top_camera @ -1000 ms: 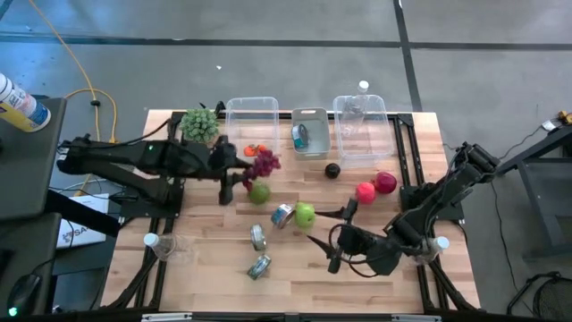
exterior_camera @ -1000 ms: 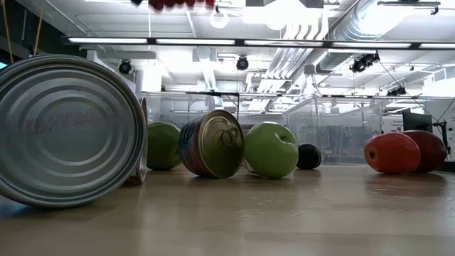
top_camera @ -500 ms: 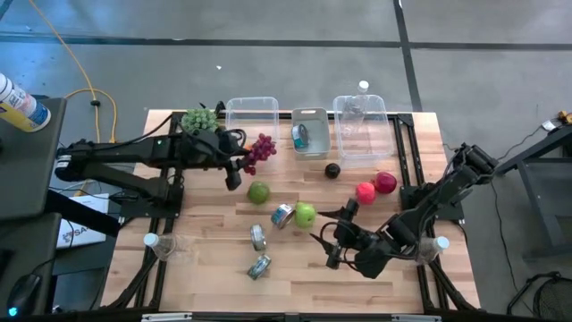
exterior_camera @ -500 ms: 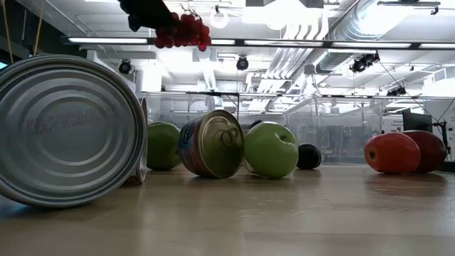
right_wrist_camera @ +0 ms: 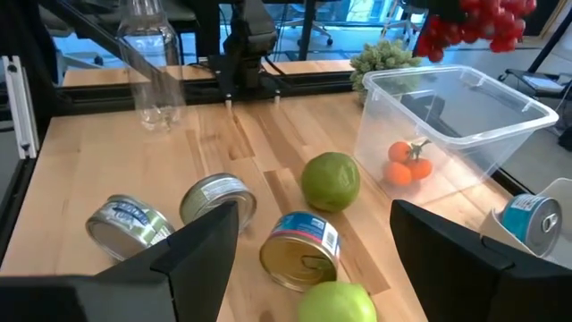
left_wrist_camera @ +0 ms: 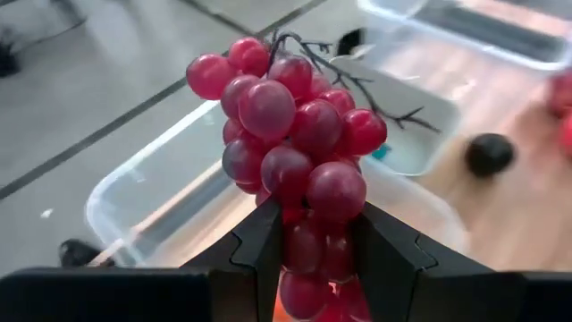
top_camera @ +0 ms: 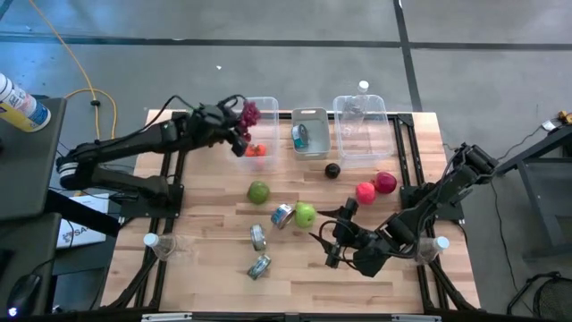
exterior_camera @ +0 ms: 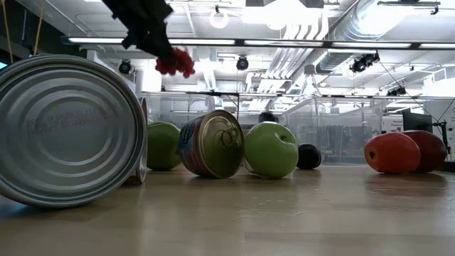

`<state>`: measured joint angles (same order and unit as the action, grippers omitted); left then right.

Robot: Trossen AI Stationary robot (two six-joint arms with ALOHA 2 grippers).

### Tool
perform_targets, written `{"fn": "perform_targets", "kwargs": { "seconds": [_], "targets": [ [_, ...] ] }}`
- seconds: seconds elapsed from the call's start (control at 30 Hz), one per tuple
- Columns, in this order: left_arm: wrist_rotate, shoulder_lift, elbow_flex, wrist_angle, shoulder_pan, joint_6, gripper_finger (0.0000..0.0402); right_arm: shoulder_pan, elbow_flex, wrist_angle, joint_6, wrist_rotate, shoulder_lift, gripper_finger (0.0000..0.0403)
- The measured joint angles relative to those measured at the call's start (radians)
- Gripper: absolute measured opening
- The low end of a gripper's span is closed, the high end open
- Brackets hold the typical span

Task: Pick & Place Food Item
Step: Put the grapes into the left transparent bin

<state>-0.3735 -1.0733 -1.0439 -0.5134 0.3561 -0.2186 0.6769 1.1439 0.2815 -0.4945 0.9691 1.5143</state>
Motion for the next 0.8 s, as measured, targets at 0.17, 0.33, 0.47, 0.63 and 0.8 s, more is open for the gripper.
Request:
{"fn": "perform_targets", "kwargs": {
  "seconds": [0.17,0.33,0.47,0.63,0.8],
  "targets": [
    [0.108,-0.072,0.001,0.012,0.061,-0.017,0.0114,0.0,0.0,0.001,0.001,0.0,0.0,0.0282],
    [0.157,-0.119,0.001,0.055,0.084,-0.015,0.0114,0.0,0.001,0.001,0.0,-0.003,0.0,0.0283],
    [0.157,-0.133,0.001,0.059,0.085,-0.015,0.0115,0.001,0.001,0.001,-0.006,-0.004,0.0,0.028],
    [0.176,-0.136,0.001,0.056,0.084,0.05,0.0138,0.001,0.001,0.003,-0.006,-0.004,0.0,0.028],
    [0.177,-0.137,0.001,0.055,0.089,0.029,0.0191,0.001,0.001,0.004,-0.006,-0.004,0.0,0.0279]
  ]
}}
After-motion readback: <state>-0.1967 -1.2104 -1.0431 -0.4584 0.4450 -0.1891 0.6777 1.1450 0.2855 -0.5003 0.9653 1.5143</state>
